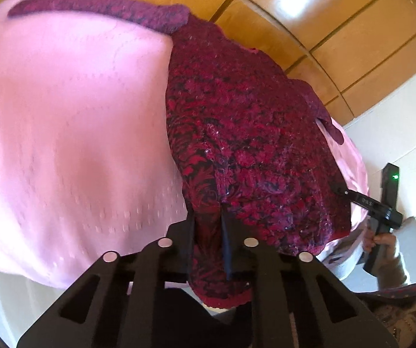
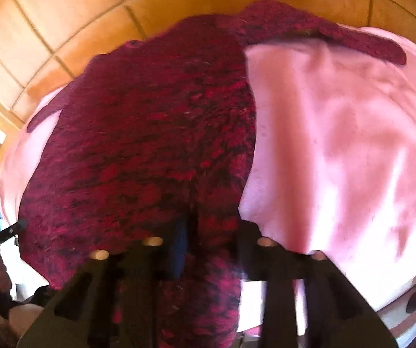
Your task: Fold small clothes
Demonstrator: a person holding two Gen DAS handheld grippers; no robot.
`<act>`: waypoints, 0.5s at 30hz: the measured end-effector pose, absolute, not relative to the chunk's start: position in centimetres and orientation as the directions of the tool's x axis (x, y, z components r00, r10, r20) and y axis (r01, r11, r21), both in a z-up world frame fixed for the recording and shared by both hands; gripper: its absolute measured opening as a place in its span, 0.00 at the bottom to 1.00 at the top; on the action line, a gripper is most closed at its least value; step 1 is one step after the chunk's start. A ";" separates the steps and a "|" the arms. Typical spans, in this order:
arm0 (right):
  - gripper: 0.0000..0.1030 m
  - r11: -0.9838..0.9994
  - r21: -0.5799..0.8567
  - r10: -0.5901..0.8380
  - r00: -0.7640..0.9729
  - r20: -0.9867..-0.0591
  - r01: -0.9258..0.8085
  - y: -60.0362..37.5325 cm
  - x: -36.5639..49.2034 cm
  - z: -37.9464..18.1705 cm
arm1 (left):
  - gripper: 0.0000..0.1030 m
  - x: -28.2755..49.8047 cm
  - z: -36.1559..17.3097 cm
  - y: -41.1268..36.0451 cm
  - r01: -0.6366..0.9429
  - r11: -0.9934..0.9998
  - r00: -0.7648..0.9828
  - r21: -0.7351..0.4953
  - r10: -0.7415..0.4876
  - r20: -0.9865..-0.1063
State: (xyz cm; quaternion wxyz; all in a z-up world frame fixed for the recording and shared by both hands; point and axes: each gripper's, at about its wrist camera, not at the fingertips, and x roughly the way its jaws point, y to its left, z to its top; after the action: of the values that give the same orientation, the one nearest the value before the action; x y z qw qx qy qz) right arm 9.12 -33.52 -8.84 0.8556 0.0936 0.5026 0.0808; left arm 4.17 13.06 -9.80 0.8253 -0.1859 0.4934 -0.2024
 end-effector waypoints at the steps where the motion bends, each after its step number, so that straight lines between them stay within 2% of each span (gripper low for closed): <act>1: 0.16 0.972 0.226 0.226 0.487 -0.843 -0.061 -33.1 8.9 -8.5 | 0.11 4.1 -9.4 13.2 0.154 0.859 0.446 -0.488 -0.502 -0.741; 5: 0.13 0.983 0.155 0.186 0.514 -0.838 -0.104 -32.6 7.5 -6.5 | 0.11 3.7 -8.7 14.0 0.149 0.897 0.472 -0.417 -0.435 -0.767; 9: 0.13 0.990 0.004 0.069 0.454 -0.888 -0.142 -31.4 7.4 -9.2 | 0.13 3.6 -10.7 12.4 0.155 0.933 0.438 -0.326 -0.361 -0.823; 10: 0.14 0.988 -0.026 0.048 0.464 -0.884 -0.153 -31.0 7.4 -9.1 | 0.15 3.5 -10.4 12.2 0.163 0.935 0.450 -0.316 -0.355 -0.819; 12: 0.22 0.989 -0.034 0.039 0.467 -0.884 -0.146 -31.1 7.2 -8.4 | 0.19 3.5 -9.4 13.0 0.164 0.920 0.486 -0.357 -0.390 -0.782; 13: 0.40 0.991 -0.047 0.021 0.487 -0.873 -0.128 -31.2 7.4 -7.9 | 0.30 3.7 -9.1 13.4 0.152 0.922 0.507 -0.355 -0.381 -0.773; 14: 0.52 0.992 -0.053 0.014 0.506 -0.862 -0.117 -30.9 7.5 -7.2 | 0.40 4.2 -8.6 14.3 0.112 0.935 0.547 -0.336 -0.340 -0.765; 15: 0.55 0.993 -0.052 0.015 0.533 -0.846 -0.110 -30.8 8.1 -6.7 | 0.59 4.5 -8.2 15.1 0.080 0.941 0.575 -0.328 -0.312 -0.756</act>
State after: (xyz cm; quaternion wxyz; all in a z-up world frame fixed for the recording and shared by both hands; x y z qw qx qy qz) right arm 8.05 -30.78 -6.65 0.8742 -0.0493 0.4817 0.0356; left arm 4.50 15.15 -8.23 0.8780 -0.1301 0.4470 -0.1116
